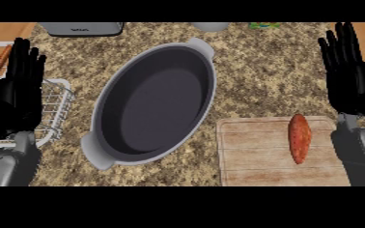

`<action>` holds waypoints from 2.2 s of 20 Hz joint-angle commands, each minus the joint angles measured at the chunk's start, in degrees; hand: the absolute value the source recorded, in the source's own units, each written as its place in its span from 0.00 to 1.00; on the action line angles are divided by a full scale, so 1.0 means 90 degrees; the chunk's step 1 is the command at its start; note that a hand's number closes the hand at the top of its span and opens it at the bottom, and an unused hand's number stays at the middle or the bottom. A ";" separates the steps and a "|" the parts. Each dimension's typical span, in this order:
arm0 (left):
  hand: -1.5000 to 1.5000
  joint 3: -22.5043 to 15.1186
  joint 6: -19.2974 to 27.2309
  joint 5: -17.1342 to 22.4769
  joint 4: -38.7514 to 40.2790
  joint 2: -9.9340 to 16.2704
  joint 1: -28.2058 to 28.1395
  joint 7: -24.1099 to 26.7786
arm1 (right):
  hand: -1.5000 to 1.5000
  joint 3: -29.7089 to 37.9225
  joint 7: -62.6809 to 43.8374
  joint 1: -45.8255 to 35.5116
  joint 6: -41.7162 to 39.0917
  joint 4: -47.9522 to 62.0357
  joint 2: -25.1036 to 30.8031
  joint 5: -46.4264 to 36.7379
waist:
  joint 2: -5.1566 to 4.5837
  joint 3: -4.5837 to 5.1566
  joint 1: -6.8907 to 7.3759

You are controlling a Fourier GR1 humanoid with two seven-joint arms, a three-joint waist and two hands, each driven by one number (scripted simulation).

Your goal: Pick the sweet potato from the cutting board and place it in the pot

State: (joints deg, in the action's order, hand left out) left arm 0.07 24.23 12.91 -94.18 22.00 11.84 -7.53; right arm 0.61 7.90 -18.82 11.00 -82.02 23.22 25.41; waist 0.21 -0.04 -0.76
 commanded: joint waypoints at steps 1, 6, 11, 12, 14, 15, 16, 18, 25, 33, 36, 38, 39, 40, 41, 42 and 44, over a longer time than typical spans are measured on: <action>0.50 -0.0023 -0.0300 -0.0240 0.0341 0.0139 -0.0146 0.0045 | 1.00 -0.0027 -0.0297 0.0047 0.0433 0.0015 -0.0046 -0.0402 | -0.0024 0.0006 0.0079; 0.50 -0.0514 -0.0725 -0.1017 0.0989 0.1173 -0.0895 -0.0431 | 1.00 -0.0337 -0.0968 0.0759 0.1329 0.0449 0.0268 -0.1164 | -0.0125 0.0026 0.0056; 0.50 -0.0613 -0.0574 -0.0793 0.0760 0.0913 -0.1116 -0.1116 | 0.00 0.0243 -0.0506 0.1250 0.3518 0.0754 0.0857 -0.2748 | -0.0128 0.0050 -0.0147; 0.50 -0.0609 -0.0632 -0.0761 0.0825 0.0930 -0.1027 -0.1179 | 0.00 0.0041 -0.0464 0.1369 0.3727 0.0681 0.0699 -0.2966 | -0.0137 0.0052 -0.0161; 0.50 -0.0710 -0.0666 -0.0799 0.0791 0.0911 -0.1037 -0.1280 | 0.00 -0.0259 -0.0513 0.1422 0.4114 0.0619 0.0544 -0.3392 | -0.0128 0.0055 -0.0003; 0.50 -0.0707 -0.0645 -0.0855 0.0749 0.0983 -0.0964 -0.1456 | 0.00 -0.0351 -0.0656 0.1482 0.4280 0.0511 0.0511 -0.3541 | -0.0084 0.0052 -0.0012; 0.50 -0.0756 -0.0639 -0.0845 0.0741 0.0928 -0.0990 -0.1505 | 0.00 -0.0472 -0.0745 0.1671 0.4410 0.0512 0.0498 -0.3732 | -0.0076 0.0061 -0.0029; 0.50 -0.0741 -0.0679 -0.0895 0.0889 0.0969 -0.0961 -0.1468 | 0.00 -0.0659 -0.1151 0.1769 0.4325 0.0373 0.0673 -0.3938 | -0.0079 0.0085 -0.0043; 0.50 -0.0791 -0.0717 -0.0963 0.0743 0.1022 -0.0700 -0.1735 | 0.00 -0.1185 -0.2979 0.2341 0.3614 0.0600 0.1434 -0.4629 | -0.0137 0.0132 0.0054; 0.50 -0.0893 -0.0846 -0.0939 0.0714 0.0989 -0.0320 -0.1982 | 0.00 -0.2006 -0.5169 0.2287 0.1751 0.0048 0.1923 -0.4618 | -0.0149 0.0125 0.0331; 0.50 -0.0926 -0.0840 -0.1000 0.0919 0.0938 -0.0287 -0.1939 | 0.00 -0.2174 -0.6007 0.1990 0.1162 -0.0394 0.2013 -0.4482 | -0.0137 0.0106 0.0352; 0.50 -0.0896 -0.0892 -0.0966 0.0875 0.0999 -0.0217 -0.2092 | 0.00 -0.2347 -0.6612 0.1958 0.0839 -0.0750 0.2142 -0.4519 | -0.0072 0.0101 0.0317; 0.50 -0.0911 -0.0825 -0.1080 0.0887 0.1014 -0.0285 -0.2035 | 0.00 -0.2337 -0.6971 0.1850 0.0788 -0.0916 0.2176 -0.4549 | -0.0050 0.0095 0.0322; 0.50 -0.0920 -0.0804 -0.1095 0.0918 0.0982 -0.0408 -0.1953 | 0.00 -0.2298 -0.7260 0.1796 0.0646 -0.0997 0.2230 -0.4463 | -0.0050 0.0096 0.0346; 0.50 -0.0961 -0.0780 -0.1111 0.1037 0.0889 -0.0272 -0.1975 | 0.00 -0.2349 -0.7535 0.1651 0.0462 -0.1119 0.2312 -0.4488 | -0.0077 0.0091 0.0281; 0.50 -0.0971 -0.0850 -0.1055 0.0929 0.0925 -0.0473 -0.1966 | 0.00 -0.2365 -0.7827 0.1690 0.0445 -0.1266 0.2300 -0.4483 | -0.0031 0.0093 0.0325; 0.50 -0.0966 -0.0819 -0.1121 0.0949 0.0919 -0.0457 -0.1951 | 0.00 -0.2332 -0.8247 0.1566 0.0270 -0.1410 0.2356 -0.4436 | -0.0029 0.0064 0.0273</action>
State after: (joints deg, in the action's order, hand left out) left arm -8.58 16.50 3.19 -92.83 29.57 16.92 -21.72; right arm -19.93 -56.76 -2.97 17.03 -91.17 43.36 -15.06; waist 0.94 -0.80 1.27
